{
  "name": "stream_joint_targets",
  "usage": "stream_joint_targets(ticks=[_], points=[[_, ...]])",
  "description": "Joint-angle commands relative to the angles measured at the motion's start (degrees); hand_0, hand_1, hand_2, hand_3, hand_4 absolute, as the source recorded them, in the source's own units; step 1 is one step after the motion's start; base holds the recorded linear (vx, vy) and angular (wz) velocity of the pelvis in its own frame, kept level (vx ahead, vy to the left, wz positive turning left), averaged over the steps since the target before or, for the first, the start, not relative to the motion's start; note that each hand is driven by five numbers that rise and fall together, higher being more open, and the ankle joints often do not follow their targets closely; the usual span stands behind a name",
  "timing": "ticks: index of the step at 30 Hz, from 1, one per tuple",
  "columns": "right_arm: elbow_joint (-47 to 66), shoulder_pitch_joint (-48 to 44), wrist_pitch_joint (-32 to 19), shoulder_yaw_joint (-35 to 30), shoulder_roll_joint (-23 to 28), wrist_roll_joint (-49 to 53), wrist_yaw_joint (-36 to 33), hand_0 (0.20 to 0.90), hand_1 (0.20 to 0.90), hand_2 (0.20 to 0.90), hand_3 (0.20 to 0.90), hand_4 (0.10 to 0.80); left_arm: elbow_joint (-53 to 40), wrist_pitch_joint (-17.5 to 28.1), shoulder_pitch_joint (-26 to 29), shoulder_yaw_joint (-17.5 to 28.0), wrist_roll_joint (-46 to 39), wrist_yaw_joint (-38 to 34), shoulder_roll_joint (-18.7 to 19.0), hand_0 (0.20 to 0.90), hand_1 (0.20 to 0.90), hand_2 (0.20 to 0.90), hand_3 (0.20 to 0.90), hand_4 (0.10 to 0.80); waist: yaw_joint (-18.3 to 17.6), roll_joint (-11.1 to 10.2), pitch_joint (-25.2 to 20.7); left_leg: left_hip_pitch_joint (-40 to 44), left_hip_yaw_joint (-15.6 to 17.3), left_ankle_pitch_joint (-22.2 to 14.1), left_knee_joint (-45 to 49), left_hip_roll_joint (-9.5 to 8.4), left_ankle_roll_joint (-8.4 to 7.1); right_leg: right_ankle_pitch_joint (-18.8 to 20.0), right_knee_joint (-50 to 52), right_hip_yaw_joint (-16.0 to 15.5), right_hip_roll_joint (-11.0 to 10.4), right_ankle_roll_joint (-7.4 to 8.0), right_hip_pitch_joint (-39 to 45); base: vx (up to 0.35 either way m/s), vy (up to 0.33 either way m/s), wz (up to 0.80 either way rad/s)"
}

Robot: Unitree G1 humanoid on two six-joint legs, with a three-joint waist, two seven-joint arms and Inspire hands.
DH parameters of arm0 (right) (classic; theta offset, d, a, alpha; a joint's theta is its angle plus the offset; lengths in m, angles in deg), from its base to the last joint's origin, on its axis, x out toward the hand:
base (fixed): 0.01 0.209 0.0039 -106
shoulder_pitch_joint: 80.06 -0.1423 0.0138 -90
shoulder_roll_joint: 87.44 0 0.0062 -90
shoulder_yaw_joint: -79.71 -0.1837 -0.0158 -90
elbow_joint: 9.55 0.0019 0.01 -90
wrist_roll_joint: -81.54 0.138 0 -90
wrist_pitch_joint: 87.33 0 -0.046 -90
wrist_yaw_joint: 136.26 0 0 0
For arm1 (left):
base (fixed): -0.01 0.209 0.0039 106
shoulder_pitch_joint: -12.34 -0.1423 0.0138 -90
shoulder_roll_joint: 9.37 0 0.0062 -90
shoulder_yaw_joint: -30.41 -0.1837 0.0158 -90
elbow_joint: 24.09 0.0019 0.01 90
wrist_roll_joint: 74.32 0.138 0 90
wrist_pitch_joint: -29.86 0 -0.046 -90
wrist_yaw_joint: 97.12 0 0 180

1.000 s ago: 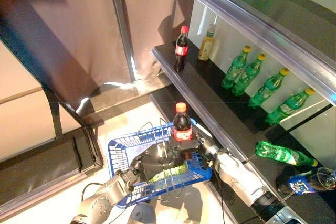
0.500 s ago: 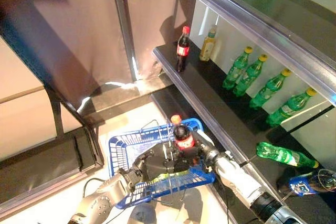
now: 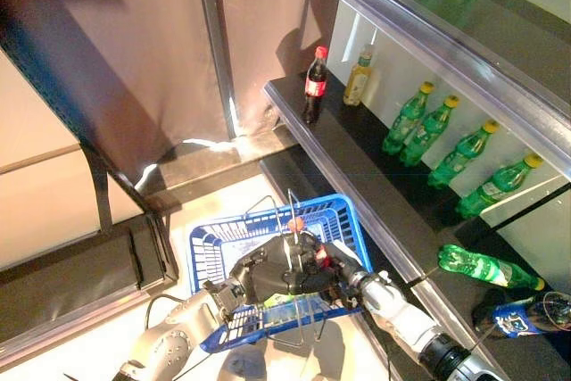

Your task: Pick up the drink and place into the basket.

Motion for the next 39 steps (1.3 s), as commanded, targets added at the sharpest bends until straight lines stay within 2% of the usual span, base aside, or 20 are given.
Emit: stream_joint_targets(ticks=[1, 3, 8, 16, 22, 28, 39], points=[[0.9, -6.6, -3.4, 1.8, -0.6, -3.1, 0.0, 0.3, 0.3, 0.3, 0.2, 0.1, -22.2, 11.4, 17.0, -1.8, -9.2, 16.0, -9.2, 0.3, 0.3, 0.3, 0.2, 0.1, 1.4, 1.1, -8.0, 7.2, 1.5, -10.0, -0.1, -1.19, 1.54, 4.2, 2.3, -1.1, 2.2, -2.92, -6.2, 0.0, 0.0, 0.0], [0.9, -6.7, -3.5, 1.9, -0.6, -3.7, -0.1, 0.3, 0.3, 0.3, 0.2, 0.1, -22.2, 11.4, 17.0, -1.9, -9.1, 16.1, -9.2, 0.3, 0.3, 0.3, 0.2, 0.1, 1.4, 1.1, -8.0, 7.2, 1.5, -10.0, -0.1, -1.17, 1.53, 4.2, 2.3, -1.2, 2.2, -2.92, -6.1, 0.0, 0.0, 0.0], [0.4, -11.0, -3.3, 3.8, 0.3, -12.3, -0.9, 0.3, 0.3, 0.3, 0.2, 0.1, -22.4, 10.6, 18.7, -4.8, -8.4, 17.9, -9.9, 0.3, 0.3, 0.3, 0.2, 0.1, 1.4, 1.0, -8.1, 7.3, 1.3, -10.0, -0.1, -1.24, 1.56, 4.3, 2.3, -1.0, 2.3, -2.95, -6.1, 0.0, 0.0, 0.0], [0.9, -17.3, -1.0, 8.6, 1.8, -26.3, 0.9, 0.3, 0.3, 0.3, 0.2, 0.1, -22.5, 11.0, 21.2, -8.9, -6.1, 19.8, -11.1, 0.3, 0.3, 0.3, 0.2, 0.1, 1.5, 0.9, -8.4, 7.4, 1.1, -10.1, -0.1, -1.39, 1.71, 4.2, 2.4, -0.6, 2.3, -3.01, -5.9, 0.0, 0.0, 0.0], [-0.7, -21.0, -0.6, 11.2, 1.7, -33.1, 3.0, 0.3, 0.3, 0.3, 0.2, 0.1, -21.9, 12.0, 22.9, -10.9, -5.5, 19.6, -11.5, 0.3, 0.3, 0.3, 0.2, 0.1, 1.7, 0.8, -9.0, 7.5, 0.8, -10.1, -0.1, -1.48, 1.63, 4.2, 2.3, -0.5, 2.3, -2.92, -5.8, 0.01, 0.007, 0.02], [-3.0, -22.6, -0.3, 13.3, 0.7, -36.1, 4.5, 0.3, 0.3, 0.3, 0.2, 0.1, -22.3, 12.4, 23.8, -12.0, -5.4, 20.1, -11.7, 0.3, 0.3, 0.3, 0.2, 0.1, 2.5, 0.6, -9.1, 7.5, 0.3, -10.0, -0.1, -1.54, 1.66, 4.2, 2.4, -1.0, 2.2, -2.87, -5.5, 0.014, 0.001, 0.05], [-8.9, -21.6, -0.7, 13.9, -2.1, -33.2, 5.5, 0.302, 0.302, 0.302, 0.203, 0.103, -23.4, 12.6, 24.7, -12.9, -5.3, 20.4, -11.9, 0.3, 0.3, 0.3, 0.2, 0.1, 3.1, 0.4, -9.5, 7.6, -0.6, -10.2, -0.1, -1.9, 1.85, 4.1, 2.2, -1.0, 2.3, -2.78, -5.1, 0.0, 0.0, 0.0]])
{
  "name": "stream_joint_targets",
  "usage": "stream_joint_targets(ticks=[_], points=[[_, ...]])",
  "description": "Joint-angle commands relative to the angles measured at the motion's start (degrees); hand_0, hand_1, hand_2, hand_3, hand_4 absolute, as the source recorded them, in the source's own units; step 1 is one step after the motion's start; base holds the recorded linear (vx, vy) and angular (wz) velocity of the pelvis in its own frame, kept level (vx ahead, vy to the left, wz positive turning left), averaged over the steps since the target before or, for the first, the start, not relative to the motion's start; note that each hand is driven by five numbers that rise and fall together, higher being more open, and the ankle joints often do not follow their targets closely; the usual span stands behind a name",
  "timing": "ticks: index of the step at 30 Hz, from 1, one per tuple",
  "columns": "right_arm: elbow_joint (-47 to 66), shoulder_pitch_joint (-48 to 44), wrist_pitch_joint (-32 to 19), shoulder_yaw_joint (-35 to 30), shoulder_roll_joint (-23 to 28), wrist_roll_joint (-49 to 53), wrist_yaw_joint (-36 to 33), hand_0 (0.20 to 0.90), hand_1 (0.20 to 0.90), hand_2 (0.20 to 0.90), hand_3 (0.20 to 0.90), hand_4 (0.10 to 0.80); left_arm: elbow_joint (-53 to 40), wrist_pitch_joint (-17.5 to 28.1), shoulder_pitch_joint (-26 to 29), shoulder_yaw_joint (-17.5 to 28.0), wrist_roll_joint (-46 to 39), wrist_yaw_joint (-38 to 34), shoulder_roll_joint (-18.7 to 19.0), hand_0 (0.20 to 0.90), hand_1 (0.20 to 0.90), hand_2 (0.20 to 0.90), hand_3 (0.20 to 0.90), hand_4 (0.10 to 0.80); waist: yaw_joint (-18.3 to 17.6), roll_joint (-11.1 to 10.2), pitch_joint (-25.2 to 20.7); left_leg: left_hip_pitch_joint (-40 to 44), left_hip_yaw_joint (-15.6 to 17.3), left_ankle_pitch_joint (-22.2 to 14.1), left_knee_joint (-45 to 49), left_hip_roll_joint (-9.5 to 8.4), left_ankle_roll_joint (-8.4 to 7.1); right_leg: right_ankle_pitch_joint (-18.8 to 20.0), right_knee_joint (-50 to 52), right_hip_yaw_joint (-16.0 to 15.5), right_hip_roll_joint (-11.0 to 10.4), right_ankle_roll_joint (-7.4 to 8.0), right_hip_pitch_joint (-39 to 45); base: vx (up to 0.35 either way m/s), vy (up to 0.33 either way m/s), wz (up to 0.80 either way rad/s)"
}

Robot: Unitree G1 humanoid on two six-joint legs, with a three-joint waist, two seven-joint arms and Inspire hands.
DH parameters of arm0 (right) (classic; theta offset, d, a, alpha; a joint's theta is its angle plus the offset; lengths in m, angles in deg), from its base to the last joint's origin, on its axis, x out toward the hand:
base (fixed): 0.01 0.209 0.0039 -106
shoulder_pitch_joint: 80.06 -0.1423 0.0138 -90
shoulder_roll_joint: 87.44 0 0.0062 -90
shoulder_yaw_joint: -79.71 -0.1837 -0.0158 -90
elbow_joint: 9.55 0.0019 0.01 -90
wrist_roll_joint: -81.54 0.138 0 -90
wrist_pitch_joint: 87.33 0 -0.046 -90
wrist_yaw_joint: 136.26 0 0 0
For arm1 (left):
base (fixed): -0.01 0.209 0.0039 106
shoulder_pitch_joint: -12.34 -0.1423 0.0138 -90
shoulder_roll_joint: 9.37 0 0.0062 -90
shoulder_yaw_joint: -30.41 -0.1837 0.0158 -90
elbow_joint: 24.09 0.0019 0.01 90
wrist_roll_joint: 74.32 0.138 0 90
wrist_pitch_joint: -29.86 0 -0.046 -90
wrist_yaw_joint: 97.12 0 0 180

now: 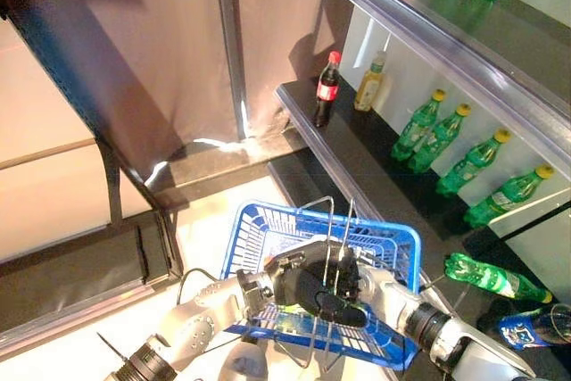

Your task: Pick up the drink and place into the basket.

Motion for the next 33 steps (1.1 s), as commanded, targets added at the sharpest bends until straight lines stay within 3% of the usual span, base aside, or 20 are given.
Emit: stream_joint_targets(ticks=[1, 4, 6, 7, 8, 9, 10, 33], points=[[-0.7, -8.0, -3.1, 1.2, -1.7, 1.3, -1.7, 0.309, 0.309, 0.309, 0.211, 0.111, -22.6, 12.6, 14.8, -1.6, -8.8, 14.0, -12.3, 0.3, 0.3, 0.3, 0.2, 0.1, 1.4, 0.6, -9.4, 7.2, 0.8, -10.3, -0.2, -1.5, 1.89, 4.3, 2.2, 0.3, 2.2, -2.88, -6.2, 0.0, 0.0, 0.0], [-1.7, -7.3, -2.8, 0.8, -2.2, 3.3, -1.7, 0.328, 0.328, 0.328, 0.233, 0.133, -22.9, 12.8, 14.8, -1.8, -8.9, 14.0, -12.2, 0.3, 0.3, 0.3, 0.2, 0.1, 1.4, 0.8, -9.5, 7.2, 0.6, -10.3, -0.2, -1.59, 1.92, 4.3, 2.2, 0.3, 2.1, -2.84, -6.2, 0.0, 0.0, 0.0], [-3.2, -6.3, -2.9, 0.0, -3.0, 4.6, -2.0, 0.401, 0.401, 0.401, 0.318, 0.218, -23.0, 12.7, 14.9, -1.9, -8.7, 13.7, -12.3, 0.3, 0.3, 0.3, 0.2, 0.1, 1.3, 0.9, -9.5, 7.2, 0.6, -10.4, -0.2, -1.69, 2.0, 4.4, 2.2, 0.3, 2.0, -2.81, -6.2, 0.013, 0.011, 0.03], [-3.7, -6.2, -3.0, -0.3, -3.2, 5.1, -2.1, 0.505, 0.505, 0.505, 0.439, 0.339, -22.9, 12.9, 15.0, -1.9, -8.7, 13.7, -12.3, 0.3, 0.3, 0.3, 0.2, 0.1, 1.3, 1.0, -9.5, 7.2, 0.6, -10.4, -0.2, -1.69, 2.02, 4.4, 2.2, 0.3, 2.0, -2.79, -6.2, 0.0, 0.0, 0.0], [-4.4, -5.9, -3.1, -0.8, -3.5, 5.5, -1.9, 0.66, 0.66, 0.66, 0.62, 0.52, -23.0, 12.8, 14.9, -1.8, -8.7, 13.7, -12.3, 0.3, 0.3, 0.3, 0.2, 0.1, 1.3, 1.0, -9.6, 7.2, 0.7, -10.4, -0.2, -1.71, 2.06, 4.4, 2.2, 0.3, 2.0, -2.77, -6.2, 0.0, 0.0, 0.0], [-4.7, -5.7, -3.2, -1.1, -3.7, 5.4, -1.8, 0.869, 0.869, 0.869, 0.864, 0.764, -23.1, 12.6, 14.9, -1.7, -8.6, 13.7, -12.4, 0.3, 0.3, 0.3, 0.2, 0.1, 1.2, 1.0, -9.6, 7.3, 0.6, -10.4, -0.2, -1.71, 2.08, 4.4, 2.2, 0.3, 2.0, -2.76, -6.3, 0.0, 0.0, 0.0], [-4.8, -5.3, -3.2, -1.1, -3.9, 5.5, -1.8, 0.9, 0.9, 0.9, 0.9, 0.8, -23.2, 12.6, 14.9, -1.6, -8.6, 13.7, -12.4, 0.3, 0.3, 0.3, 0.2, 0.1, 1.2, 1.1, -9.5, 7.3, 0.6, -10.4, -0.2, -1.71, 2.08, 4.4, 2.2, 0.4, 1.9, -2.76, -6.3, 0.0, 0.0, 0.0], [-3.8, -3.6, -2.5, -2.9, -4.9, 8.3, -3.1, 0.9, 0.9, 0.9, 0.9, 0.8, -22.3, 12.7, 14.0, -0.6, -6.6, 10.9, -13.3, 0.3, 0.3, 0.3, 0.2, 0.1, 0.4, 1.3, -9.5, 7.7, 1.6, -10.6, -0.2, -1.37, 1.97, 4.7, 2.0, 0.9, 1.6, -2.63, -6.4, 0.0, 0.0, 0.0]])
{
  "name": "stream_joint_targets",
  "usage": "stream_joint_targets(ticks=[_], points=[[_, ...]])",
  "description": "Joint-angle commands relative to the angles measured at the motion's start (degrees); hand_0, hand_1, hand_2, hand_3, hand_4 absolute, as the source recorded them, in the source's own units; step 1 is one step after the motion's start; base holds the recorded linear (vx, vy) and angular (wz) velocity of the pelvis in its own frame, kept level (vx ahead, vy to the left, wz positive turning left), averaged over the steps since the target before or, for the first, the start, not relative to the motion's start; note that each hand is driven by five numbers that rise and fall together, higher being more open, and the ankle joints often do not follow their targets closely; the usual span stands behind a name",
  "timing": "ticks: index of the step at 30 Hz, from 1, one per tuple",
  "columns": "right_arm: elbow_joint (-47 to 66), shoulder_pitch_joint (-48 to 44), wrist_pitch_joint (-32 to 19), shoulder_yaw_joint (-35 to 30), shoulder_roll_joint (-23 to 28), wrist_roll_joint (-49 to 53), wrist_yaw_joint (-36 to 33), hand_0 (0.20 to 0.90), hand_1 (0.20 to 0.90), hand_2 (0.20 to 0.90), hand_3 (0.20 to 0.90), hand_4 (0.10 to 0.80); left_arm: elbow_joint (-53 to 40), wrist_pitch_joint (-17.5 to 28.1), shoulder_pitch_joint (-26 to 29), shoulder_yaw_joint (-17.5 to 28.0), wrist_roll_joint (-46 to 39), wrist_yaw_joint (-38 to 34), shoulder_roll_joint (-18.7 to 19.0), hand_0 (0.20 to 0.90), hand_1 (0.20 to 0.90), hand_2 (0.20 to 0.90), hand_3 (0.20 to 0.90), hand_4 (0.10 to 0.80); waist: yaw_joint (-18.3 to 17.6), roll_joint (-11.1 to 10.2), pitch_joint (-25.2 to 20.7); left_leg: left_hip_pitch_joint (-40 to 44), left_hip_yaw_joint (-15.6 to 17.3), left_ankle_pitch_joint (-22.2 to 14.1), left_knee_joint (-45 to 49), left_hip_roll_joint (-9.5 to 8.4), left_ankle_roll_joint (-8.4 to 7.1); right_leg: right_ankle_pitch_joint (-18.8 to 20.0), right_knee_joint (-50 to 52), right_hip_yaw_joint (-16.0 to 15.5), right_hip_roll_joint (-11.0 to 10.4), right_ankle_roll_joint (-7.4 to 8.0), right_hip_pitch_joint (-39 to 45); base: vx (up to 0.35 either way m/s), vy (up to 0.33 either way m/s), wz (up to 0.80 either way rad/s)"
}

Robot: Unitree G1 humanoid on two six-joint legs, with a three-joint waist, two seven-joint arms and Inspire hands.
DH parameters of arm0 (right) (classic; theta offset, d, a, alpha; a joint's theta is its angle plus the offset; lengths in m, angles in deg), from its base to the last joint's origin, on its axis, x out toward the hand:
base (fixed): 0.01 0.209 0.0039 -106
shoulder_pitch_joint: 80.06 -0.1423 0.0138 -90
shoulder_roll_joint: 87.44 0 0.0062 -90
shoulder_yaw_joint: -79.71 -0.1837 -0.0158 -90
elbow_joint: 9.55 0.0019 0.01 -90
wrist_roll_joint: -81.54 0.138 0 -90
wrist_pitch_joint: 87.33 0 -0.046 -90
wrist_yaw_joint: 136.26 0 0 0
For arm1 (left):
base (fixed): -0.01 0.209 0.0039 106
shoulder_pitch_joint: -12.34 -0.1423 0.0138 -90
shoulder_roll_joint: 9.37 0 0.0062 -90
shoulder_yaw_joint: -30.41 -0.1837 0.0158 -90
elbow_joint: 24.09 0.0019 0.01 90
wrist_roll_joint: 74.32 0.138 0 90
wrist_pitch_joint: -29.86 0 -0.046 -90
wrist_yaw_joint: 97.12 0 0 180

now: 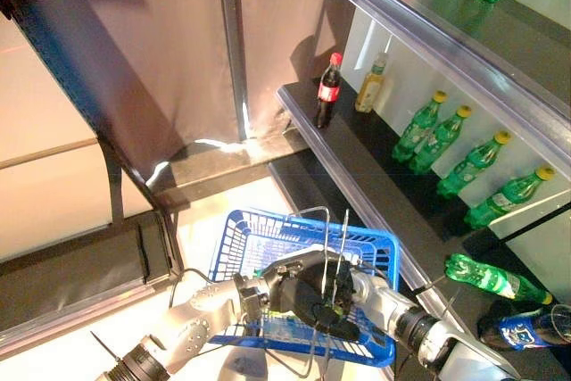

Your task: Pick up the drink and place into the basket.

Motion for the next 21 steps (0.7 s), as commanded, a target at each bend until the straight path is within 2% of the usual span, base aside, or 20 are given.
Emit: stream_joint_targets(ticks=[1, 5, 11, 17, 21], points=[[2.0, -4.0, -2.6, -2.1, -0.8, 2.6, -3.2, 0.9, 0.9, 0.9, 0.9, 0.8, -21.9, 13.0, 13.7, 1.6, -10.0, 10.2, -16.2, 0.3, 0.3, 0.3, 0.2, 0.1, 0.5, 1.3, -9.4, 7.7, 2.0, -10.7, -0.2, -1.24, 1.91, 4.8, 2.0, 1.0, 1.6, -2.62, -6.6, 0.0, 0.0, 0.0], [4.2, -3.5, -2.8, -3.3, 0.2, 4.7, -4.5, 0.9, 0.9, 0.9, 0.9, 0.8, -21.2, 13.2, 13.0, 3.1, -10.4, 7.0, -16.1, 0.3, 0.3, 0.3, 0.2, 0.1, 0.1, 1.3, -9.4, 7.9, 2.4, -10.8, -0.2, -1.1, 1.89, 5.0, 1.9, 1.2, 1.6, -2.56, -6.6, 0.0, 0.0, 0.0], [12.2, -0.6, -3.2, -6.7, 3.5, 8.4, -7.1, 0.9, 0.9, 0.9, 0.9, 0.8, -19.5, 12.9, 9.2, 9.0, -10.7, 4.3, -14.7, 0.3, 0.3, 0.3, 0.2, 0.1, -0.5, 1.3, -9.0, 8.3, 3.2, -10.8, -0.2, -0.79, 1.71, 5.2, 1.8, 1.8, 1.5, -2.41, -6.7, 0.0, 0.0, 0.0], [25.0, 4.8, -4.9, -14.1, 8.4, 11.5, -8.3, 0.9, 0.9, 0.9, 0.9, 0.8, -17.8, 13.2, 5.7, 17.4, -12.8, 3.5, -11.7, 0.3, 0.3, 0.3, 0.2, 0.1, -2.0, 1.8, -8.4, 8.5, 4.1, -10.8, -0.2, -0.39, 1.76, 5.4, 1.9, 2.6, 1.2, -2.09, -7.2, -0.035, 0.015, -0.07], [28.5, 7.0, -7.3, -17.6, 9.6, 11.0, -8.4, 0.9, 0.9, 0.9, 0.9, 0.8, -17.0, 13.1, 4.8, 20.1, -14.1, 4.2, -11.9, 0.3, 0.3, 0.3, 0.2, 0.1, -3.0, 2.2, -8.3, 8.6, 4.6, -10.9, -0.2, -0.27, 1.85, 5.3, 2.0, 3.1, 1.1, -2.09, -7.4, -0.034, 0.025, -0.08]])
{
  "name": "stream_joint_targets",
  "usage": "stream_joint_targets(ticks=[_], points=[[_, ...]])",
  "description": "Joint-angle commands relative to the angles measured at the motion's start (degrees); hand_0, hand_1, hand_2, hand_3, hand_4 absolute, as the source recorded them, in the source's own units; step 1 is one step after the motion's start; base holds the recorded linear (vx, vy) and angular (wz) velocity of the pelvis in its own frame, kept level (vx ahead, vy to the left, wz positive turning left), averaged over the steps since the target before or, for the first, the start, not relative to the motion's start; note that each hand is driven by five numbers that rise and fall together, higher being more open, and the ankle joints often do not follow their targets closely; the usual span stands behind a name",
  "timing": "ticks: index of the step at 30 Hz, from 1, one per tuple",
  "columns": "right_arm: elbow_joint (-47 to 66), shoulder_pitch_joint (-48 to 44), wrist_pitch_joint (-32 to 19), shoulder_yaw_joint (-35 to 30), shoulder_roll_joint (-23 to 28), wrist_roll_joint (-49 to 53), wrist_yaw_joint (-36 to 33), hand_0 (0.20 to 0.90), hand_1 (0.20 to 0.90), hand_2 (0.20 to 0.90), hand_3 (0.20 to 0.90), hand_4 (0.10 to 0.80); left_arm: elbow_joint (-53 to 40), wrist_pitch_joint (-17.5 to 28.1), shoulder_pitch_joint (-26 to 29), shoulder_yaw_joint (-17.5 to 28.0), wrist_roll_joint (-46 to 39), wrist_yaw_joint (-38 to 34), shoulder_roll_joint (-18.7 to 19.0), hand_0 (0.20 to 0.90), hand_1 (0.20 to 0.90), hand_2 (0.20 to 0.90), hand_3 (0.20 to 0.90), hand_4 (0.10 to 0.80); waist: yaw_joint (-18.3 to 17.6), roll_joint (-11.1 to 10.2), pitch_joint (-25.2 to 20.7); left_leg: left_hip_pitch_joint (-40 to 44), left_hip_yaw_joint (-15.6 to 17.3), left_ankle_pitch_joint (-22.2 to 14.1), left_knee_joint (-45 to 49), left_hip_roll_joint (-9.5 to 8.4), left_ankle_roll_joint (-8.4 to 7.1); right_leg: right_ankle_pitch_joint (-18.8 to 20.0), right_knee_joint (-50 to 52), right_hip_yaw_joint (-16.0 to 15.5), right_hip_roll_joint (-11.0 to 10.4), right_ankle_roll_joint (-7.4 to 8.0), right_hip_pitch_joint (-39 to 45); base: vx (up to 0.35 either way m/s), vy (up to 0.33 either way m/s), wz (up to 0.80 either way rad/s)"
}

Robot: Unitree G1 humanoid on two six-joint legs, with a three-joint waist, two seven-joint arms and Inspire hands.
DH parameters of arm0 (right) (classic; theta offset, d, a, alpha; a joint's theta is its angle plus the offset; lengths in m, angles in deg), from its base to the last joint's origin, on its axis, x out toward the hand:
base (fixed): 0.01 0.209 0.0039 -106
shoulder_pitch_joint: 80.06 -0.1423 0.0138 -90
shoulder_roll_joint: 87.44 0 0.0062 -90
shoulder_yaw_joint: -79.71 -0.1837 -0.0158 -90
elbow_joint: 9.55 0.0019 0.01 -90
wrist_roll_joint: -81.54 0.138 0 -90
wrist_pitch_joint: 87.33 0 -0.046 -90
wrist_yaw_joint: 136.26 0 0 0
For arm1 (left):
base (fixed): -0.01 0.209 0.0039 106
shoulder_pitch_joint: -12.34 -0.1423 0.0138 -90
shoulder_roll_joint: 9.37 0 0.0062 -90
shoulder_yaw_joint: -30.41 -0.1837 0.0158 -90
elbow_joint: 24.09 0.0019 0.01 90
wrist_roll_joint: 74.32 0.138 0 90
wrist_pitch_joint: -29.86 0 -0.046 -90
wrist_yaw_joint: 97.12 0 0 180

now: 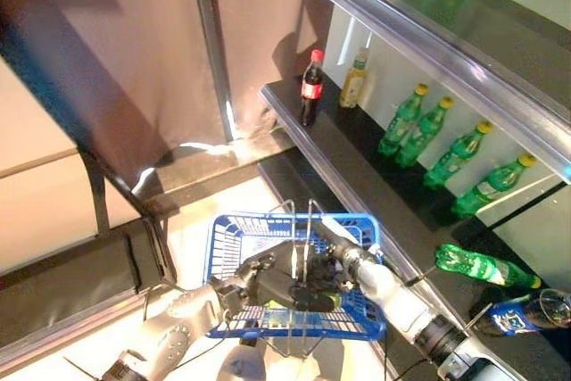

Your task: Pick up the drink and place into the basket.

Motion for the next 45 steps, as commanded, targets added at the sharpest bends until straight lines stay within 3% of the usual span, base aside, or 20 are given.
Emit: stream_joint_targets(ticks=[1, 11, 22, 31, 43, 45], points=[[3.8, -3.0, -6.9, -2.8, 4.0, 0.8, -3.2, 0.9, 0.9, 0.9, 0.9, 0.8, -17.1, 14.4, 12.9, 8.2, -14.1, 9.4, -12.5, 0.3, 0.3, 0.3, 0.2, 0.1, 0.2, 2.3, -8.3, 8.0, 2.3, -10.6, -0.1, -0.43, 1.71, 5.2, 2.0, 1.2, 1.7, -2.16, -6.7, -0.022, 0.019, -0.07], [12.1, 2.3, -10.8, -10.0, 5.2, 6.8, -4.0, 0.9, 0.9, 0.9, 0.9, 0.8, -15.3, 14.8, 11.3, 11.6, -15.5, 8.3, -12.6, 0.3, 0.3, 0.3, 0.2, 0.1, -2.6, 2.9, -8.4, 8.4, 3.5, -11.0, -0.1, -0.11, 1.65, 5.1, 2.0, 2.9, 1.9, -2.21, -7.4, -0.012, 0.017, -0.08], [17.5, 12.4, -19.1, -20.9, 1.6, 12.4, -4.3, 0.9, 0.9, 0.9, 0.9, 0.8, -13.1, 14.7, 7.2, 18.8, -18.3, 9.2, -12.2, 0.3, 0.3, 0.3, 0.2, 0.1, -6.7, 3.6, -9.3, 8.4, 5.7, -11.5, -0.1, 0.27, 1.56, 5.4, 1.3, 5.3, 2.0, -2.04, -8.6, -0.012, 0.026, -0.12], [10.5, 21.2, -26.4, -30.8, -3.6, 20.7, -4.3, 0.9, 0.9, 0.9, 0.9, 0.8, -8.0, 14.3, 2.3, 26.2, -20.6, 10.6, -11.4, 0.3, 0.3, 0.3, 0.2, 0.1, -10.2, 4.3, -9.9, 8.6, 7.6, -12.5, -0.1, 0.29, 1.65, 5.4, 0.7, 7.4, 2.0, -2.04, -9.4, 0.005, 0.004, -0.17], [-2.8, 25.9, -27.8, -35.6, -6.0, 26.8, -1.2, 0.9, 0.9, 0.9, 0.9, 0.8, 1.7, 12.5, -1.3, 31.0, -21.6, 10.2, -12.9, 0.3, 0.3, 0.3, 0.2, 0.1, -12.1, 4.3, -10.0, 8.0, 8.5, -12.5, -0.1, 0.42, 1.49, 5.3, 0.5, 9.3, 2.8, -2.48, -10.0, 0.003, -0.01, -0.11], [-9.2, 25.7, -27.7, -36.5, -6.5, 30.1, -1.2, 0.9, 0.9, 0.9, 0.9, 0.8, 9.0, 12.8, -1.8, 31.9, -19.5, 9.8, -13.6, 0.3, 0.3, 0.3, 0.2, 0.1, -12.3, 4.3, -9.9, 7.9, 8.8, -12.5, -0.1, 0.42, 1.4, 5.3, 0.4, 9.8, 3.1, -2.65, -10.0, -0.011, -0.022, -0.16]])
